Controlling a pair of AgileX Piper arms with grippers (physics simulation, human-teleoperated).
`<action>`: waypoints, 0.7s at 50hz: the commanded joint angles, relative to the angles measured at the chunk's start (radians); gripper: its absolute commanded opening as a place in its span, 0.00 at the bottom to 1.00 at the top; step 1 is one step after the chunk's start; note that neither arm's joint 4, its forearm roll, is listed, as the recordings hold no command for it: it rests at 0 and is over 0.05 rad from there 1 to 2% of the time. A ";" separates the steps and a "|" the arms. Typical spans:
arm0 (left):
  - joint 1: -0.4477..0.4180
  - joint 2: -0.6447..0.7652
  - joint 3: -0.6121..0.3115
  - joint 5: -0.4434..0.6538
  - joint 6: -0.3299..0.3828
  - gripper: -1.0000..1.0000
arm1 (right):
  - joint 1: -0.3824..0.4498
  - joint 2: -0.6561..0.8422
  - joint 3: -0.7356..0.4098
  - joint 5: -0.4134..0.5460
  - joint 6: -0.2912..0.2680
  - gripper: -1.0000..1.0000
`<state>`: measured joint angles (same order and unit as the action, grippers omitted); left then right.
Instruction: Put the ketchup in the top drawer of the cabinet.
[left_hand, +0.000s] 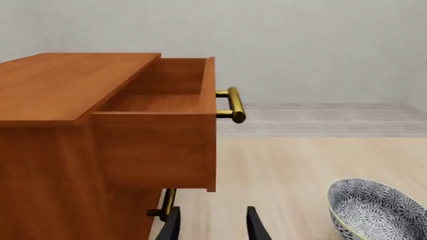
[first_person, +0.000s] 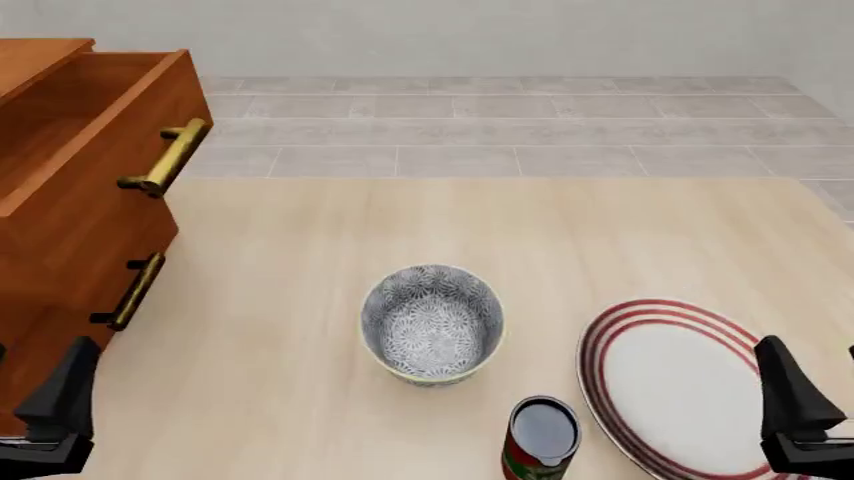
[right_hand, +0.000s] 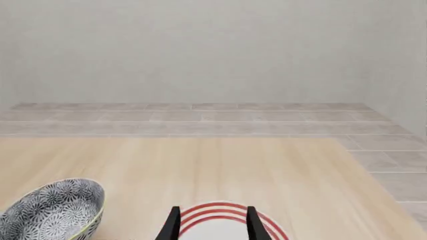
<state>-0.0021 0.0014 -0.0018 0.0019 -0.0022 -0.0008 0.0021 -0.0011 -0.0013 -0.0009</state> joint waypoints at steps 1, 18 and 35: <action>-0.016 0.003 -0.009 0.016 -0.014 1.00 | 0.001 0.006 -0.001 0.000 -0.014 1.00; -0.323 0.045 -0.259 0.295 -0.010 1.00 | 0.000 0.058 0.001 -0.052 -0.024 1.00; -0.638 0.351 -0.240 0.096 0.086 1.00 | -0.040 -0.002 0.001 -0.009 -0.044 1.00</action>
<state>-0.4881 0.1814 -0.2291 0.1965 0.0435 -0.0195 0.0118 -0.0009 -0.0172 -0.0271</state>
